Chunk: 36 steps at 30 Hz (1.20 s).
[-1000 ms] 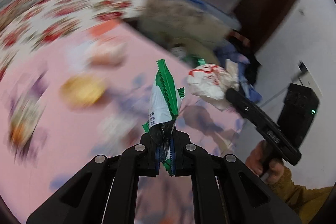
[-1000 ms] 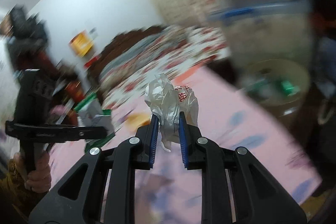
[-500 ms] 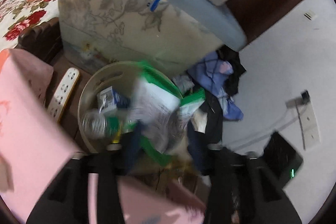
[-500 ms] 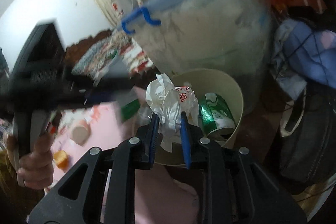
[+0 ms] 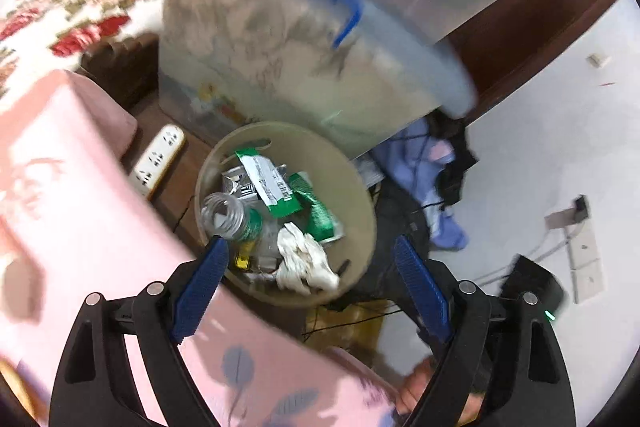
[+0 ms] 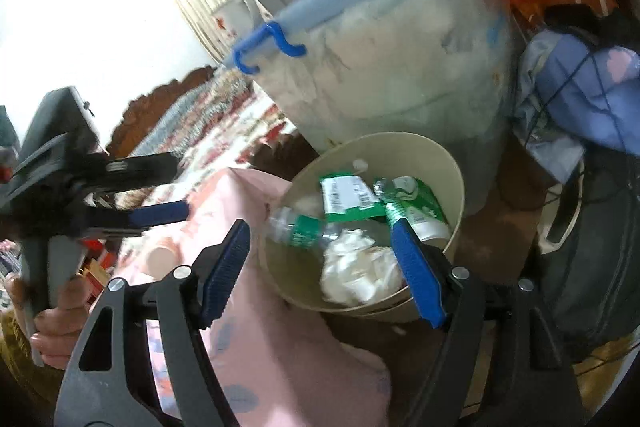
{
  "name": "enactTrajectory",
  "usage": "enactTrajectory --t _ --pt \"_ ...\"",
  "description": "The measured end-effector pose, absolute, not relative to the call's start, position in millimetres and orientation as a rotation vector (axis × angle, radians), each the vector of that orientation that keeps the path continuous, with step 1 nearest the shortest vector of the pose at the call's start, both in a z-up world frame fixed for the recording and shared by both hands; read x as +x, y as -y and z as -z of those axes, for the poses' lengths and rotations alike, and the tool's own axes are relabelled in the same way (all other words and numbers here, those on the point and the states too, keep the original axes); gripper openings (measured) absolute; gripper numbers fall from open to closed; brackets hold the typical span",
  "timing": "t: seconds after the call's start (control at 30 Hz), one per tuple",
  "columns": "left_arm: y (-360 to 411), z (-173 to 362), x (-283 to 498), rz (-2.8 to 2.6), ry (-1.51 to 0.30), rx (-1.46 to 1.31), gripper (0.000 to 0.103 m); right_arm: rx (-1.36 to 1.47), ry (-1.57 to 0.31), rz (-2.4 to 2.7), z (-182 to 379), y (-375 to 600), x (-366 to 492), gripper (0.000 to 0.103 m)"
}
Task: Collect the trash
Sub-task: 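Carry the wrapper and tissue to the wastebasket and open both grippers, then grasp the crumpled tissue with the left gripper while the right gripper reaches the chip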
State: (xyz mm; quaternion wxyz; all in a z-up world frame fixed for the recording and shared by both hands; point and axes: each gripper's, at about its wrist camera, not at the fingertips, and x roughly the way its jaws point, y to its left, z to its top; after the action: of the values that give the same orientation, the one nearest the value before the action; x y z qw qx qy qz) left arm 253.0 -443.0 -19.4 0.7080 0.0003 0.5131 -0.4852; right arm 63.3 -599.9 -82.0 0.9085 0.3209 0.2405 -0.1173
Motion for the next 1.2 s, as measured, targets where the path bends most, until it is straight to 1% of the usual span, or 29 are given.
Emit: enactTrajectory --t 0.17,0.23,0.4,0.43,0.47,0.5,0.57,0.7,0.77,0.83,0.93,0.97,1.0,1.03,1.07,1.1,1.2 --pt "356.0 -10.0 214.4 1.095 -1.059 -0.042 0.081 0.653 -0.475 0.170 67.6 569.7 56.5 0.070" --pt "306.5 -10.1 201.9 1.074 -1.044 -0.056 0.081 0.649 -0.489 0.131 65.3 556.1 59.8 0.065" --pt "188.1 -1.7 194.7 0.905 -1.016 -0.116 0.081 0.613 -0.551 -0.003 60.9 508.4 78.8 0.045" --pt "160.2 2.8 196.5 0.860 -1.024 -0.158 0.078 0.612 -0.566 -0.032 62.7 499.4 84.2 0.042" --pt "138.3 7.8 198.4 0.824 -1.038 -0.194 0.073 0.614 -0.585 -0.067 64.4 488.6 90.9 0.039" --pt "124.0 12.9 200.4 0.799 -1.051 -0.218 0.070 0.619 -0.599 -0.091 65.9 479.5 95.9 0.039" --pt "91.9 27.8 201.9 0.753 -1.087 -0.282 0.063 0.634 -0.640 -0.154 71.1 455.9 110.3 0.038" --pt "75.5 43.0 194.2 0.758 -1.109 -0.332 0.062 0.644 -0.710 -0.249 81.4 407.2 126.1 0.036" --pt "86.1 48.9 187.6 0.774 -1.121 -0.306 0.070 0.604 -0.736 -0.255 85.8 385.8 129.8 0.036" --pt "108.6 53.5 180.4 0.807 -1.126 -0.243 0.071 0.595 -0.754 -0.247 88.6 376.8 133.1 0.035" --pt "137.8 62.1 173.5 0.810 -1.107 -0.141 0.082 0.606 -0.770 -0.230 88.3 376.4 140.5 0.036" --pt "143.4 66.3 174.6 0.808 -1.104 -0.123 0.082 0.603 -0.775 -0.229 86.5 376.4 143.1 0.038" --pt "152.0 72.2 176.7 0.800 -1.109 -0.097 0.079 0.607 -0.778 -0.229 86.1 380.2 146.1 0.038" --pt "157.4 79.0 179.3 0.790 -1.123 -0.080 0.057 0.618 -0.780 -0.235 85.3 379.0 150.6 0.038" --pt "159.5 87.4 182.3 0.795 -1.157 -0.078 0.022 0.632 -0.790 -0.246 85.2 377.3 156.0 0.039" --pt "156.2 91.9 184.3 0.805 -1.178 -0.099 0.022 0.643 -0.800 -0.258 85.0 375.4 160.9 0.040" --pt "128.7 85.6 180.3 0.814 -1.159 -0.162 0.021 0.632 -0.808 -0.273 82.0 363.1 170.9 0.041"
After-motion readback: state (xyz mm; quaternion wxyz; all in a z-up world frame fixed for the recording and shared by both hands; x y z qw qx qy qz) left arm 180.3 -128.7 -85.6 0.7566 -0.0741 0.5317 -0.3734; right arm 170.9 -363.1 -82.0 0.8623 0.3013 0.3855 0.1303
